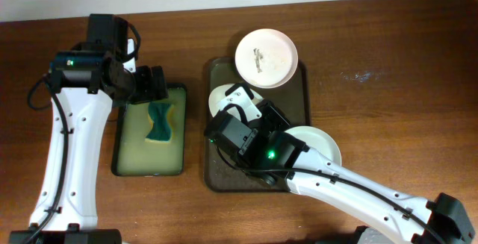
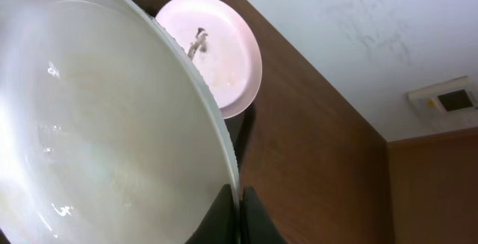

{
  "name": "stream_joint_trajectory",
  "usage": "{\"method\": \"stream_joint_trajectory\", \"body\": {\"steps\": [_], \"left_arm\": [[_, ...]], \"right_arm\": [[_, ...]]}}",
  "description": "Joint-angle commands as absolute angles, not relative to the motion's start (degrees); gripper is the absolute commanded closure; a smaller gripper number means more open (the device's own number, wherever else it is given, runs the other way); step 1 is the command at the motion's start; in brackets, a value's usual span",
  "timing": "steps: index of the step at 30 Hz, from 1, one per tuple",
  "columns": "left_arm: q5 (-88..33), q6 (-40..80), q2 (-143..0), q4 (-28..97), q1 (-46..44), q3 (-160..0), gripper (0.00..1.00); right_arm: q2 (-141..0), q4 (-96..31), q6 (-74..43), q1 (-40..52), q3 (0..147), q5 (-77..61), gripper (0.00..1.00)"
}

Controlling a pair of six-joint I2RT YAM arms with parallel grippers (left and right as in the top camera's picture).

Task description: Clean dirty plates on tray and stack at the side

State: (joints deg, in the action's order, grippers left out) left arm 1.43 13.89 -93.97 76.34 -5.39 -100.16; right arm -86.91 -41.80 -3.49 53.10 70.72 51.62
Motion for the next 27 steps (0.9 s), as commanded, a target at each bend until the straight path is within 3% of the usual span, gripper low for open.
{"method": "stream_joint_trajectory", "body": {"steps": [1, 11, 14, 15, 16, 18, 19, 23, 27], "left_arm": [[0.9, 13.6, -93.9, 76.3, -5.3, -100.3, 0.0], [0.9, 13.6, -93.9, 76.4, -5.3, -100.3, 0.01], [0.9, 13.6, -93.9, 76.4, -5.3, -100.3, 0.01], [0.9, 13.6, -93.9, 76.4, -5.3, -100.3, 0.01], [0.9, 13.6, -93.9, 76.4, -5.3, -100.3, 0.01], [0.9, 13.6, -93.9, 76.4, -5.4, -100.3, 0.01], [0.9, 13.6, -93.9, 76.4, -5.3, -100.3, 0.01], [0.9, 13.6, -93.9, 76.4, -5.4, -100.3, 0.01], [0.9, 13.6, -93.9, 76.4, -5.3, -100.3, 0.01]], "right_arm": [[-85.4, -41.6, -3.2, 53.6, 71.6, 54.3, 0.96], [-85.4, -41.6, -3.7, 53.6, 71.6, 54.3, 0.96], [-85.4, -43.9, -20.5, 47.3, 71.6, 50.1, 0.96], [-85.4, -45.5, -25.5, 43.2, 71.6, 43.5, 0.96], [-85.4, -46.1, -26.8, 35.5, 71.7, 27.0, 0.96], [-84.9, -46.5, -16.4, 17.9, 73.4, -5.6, 0.96], [-84.6, -46.6, -15.0, 11.0, 73.7, -14.2, 0.96], [-88.7, -49.8, -17.3, -20.9, 72.8, -17.8, 0.96], [-103.2, -49.1, -21.7, -37.3, 71.8, -15.2, 0.96]]}}
